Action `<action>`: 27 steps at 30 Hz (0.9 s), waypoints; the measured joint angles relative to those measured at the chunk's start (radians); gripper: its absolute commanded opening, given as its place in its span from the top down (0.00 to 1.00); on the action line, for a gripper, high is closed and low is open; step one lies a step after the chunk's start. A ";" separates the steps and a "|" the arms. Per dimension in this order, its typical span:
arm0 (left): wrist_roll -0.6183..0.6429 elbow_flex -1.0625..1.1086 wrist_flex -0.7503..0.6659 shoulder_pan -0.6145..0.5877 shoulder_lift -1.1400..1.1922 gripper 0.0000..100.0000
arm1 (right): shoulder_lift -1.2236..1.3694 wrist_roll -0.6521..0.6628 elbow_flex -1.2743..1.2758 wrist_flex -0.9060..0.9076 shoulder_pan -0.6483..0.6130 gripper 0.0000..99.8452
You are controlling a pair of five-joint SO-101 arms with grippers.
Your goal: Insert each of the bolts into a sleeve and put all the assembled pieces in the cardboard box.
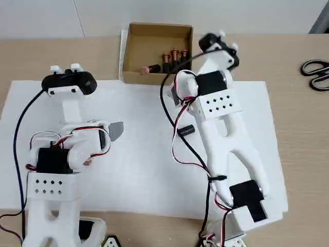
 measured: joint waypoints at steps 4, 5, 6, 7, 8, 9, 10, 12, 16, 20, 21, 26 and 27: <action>0.000 0.000 0.000 0.000 0.000 0.73 | 0.000 -0.052 0.143 -0.109 -0.003 0.74; 0.000 0.000 0.000 0.000 0.000 0.73 | 0.000 -0.055 0.176 -0.133 -0.003 0.74; 0.000 0.000 0.000 0.000 0.000 0.73 | 0.000 -0.058 0.209 -0.161 -0.003 0.74; 0.000 0.000 0.000 0.000 0.000 0.73 | 0.000 -0.060 0.241 -0.186 -0.003 0.74; 0.000 0.000 0.000 0.000 0.000 0.73 | 0.000 -0.061 0.269 -0.207 -0.003 0.74; 0.000 0.000 0.000 0.000 0.000 0.73 | 0.000 -0.061 0.296 -0.229 -0.003 0.74; 0.000 0.000 0.000 0.000 0.000 0.73 | 0.000 -0.061 0.319 -0.249 -0.003 0.74; 0.000 0.000 0.000 0.000 0.000 0.73 | 0.000 -0.061 0.359 -0.285 -0.002 0.74; 0.000 0.000 0.000 0.000 0.000 0.73 | 0.000 -0.063 0.436 -0.359 -0.003 0.74; 0.000 0.000 0.000 0.000 0.000 0.73 | 0.000 -0.063 0.502 -0.442 0.000 0.74; 0.000 0.006 0.000 0.000 0.000 0.73 | 0.000 -0.063 0.516 -0.460 0.000 0.74; 0.000 0.026 0.000 0.000 0.000 0.73 | 0.000 -0.063 0.571 -0.520 -0.002 0.74; 0.000 0.026 0.000 0.000 0.000 0.73 | 0.000 -0.063 0.577 -0.523 -0.002 0.74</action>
